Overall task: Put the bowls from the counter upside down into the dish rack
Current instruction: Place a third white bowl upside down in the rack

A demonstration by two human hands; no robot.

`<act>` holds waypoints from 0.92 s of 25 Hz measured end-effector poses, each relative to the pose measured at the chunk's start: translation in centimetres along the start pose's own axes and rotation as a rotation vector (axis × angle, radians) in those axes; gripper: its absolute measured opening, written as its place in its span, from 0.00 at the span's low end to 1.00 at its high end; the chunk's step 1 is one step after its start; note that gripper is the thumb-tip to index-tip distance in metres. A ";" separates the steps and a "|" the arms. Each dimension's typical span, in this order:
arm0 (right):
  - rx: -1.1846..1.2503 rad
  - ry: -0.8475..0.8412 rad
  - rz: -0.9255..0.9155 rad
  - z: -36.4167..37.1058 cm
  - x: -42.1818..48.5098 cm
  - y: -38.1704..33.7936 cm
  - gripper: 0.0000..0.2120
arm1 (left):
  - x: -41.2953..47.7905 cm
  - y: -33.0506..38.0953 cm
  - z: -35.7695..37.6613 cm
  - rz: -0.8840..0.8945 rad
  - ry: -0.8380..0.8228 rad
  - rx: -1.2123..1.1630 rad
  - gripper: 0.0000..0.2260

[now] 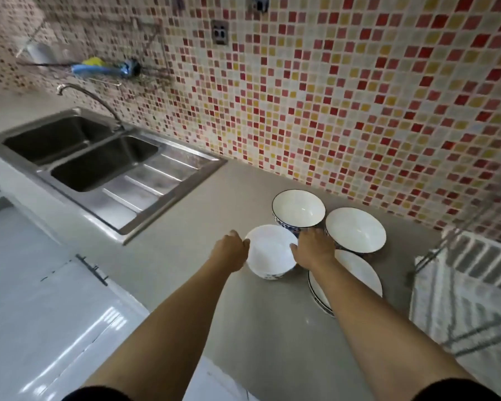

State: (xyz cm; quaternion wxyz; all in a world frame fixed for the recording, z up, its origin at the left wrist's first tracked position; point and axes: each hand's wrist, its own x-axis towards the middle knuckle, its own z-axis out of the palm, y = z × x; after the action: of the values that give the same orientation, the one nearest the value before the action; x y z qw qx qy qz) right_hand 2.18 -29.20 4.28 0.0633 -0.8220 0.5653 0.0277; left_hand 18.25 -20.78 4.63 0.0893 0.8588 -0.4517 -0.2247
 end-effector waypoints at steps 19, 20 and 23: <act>0.286 0.273 -0.091 -16.6 -3.7 -3.1 0.18 | -4.5 4.8 -12.2 0.038 0.212 -0.579 0.21; 0.319 0.339 -0.109 -18.9 -4.6 -2.8 0.19 | -5.6 5.8 -14.0 0.078 0.243 -0.683 0.20; 0.455 0.406 -0.095 -24.3 -7.4 -1.8 0.24 | -8.7 9.1 -17.2 0.151 0.253 -0.929 0.18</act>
State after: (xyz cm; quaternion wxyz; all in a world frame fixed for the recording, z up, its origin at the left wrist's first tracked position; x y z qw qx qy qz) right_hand 0.55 -25.00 29.33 0.1328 -0.8009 0.5191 -0.2673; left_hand 15.28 -19.77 25.73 0.5332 0.7137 -0.3502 -0.2893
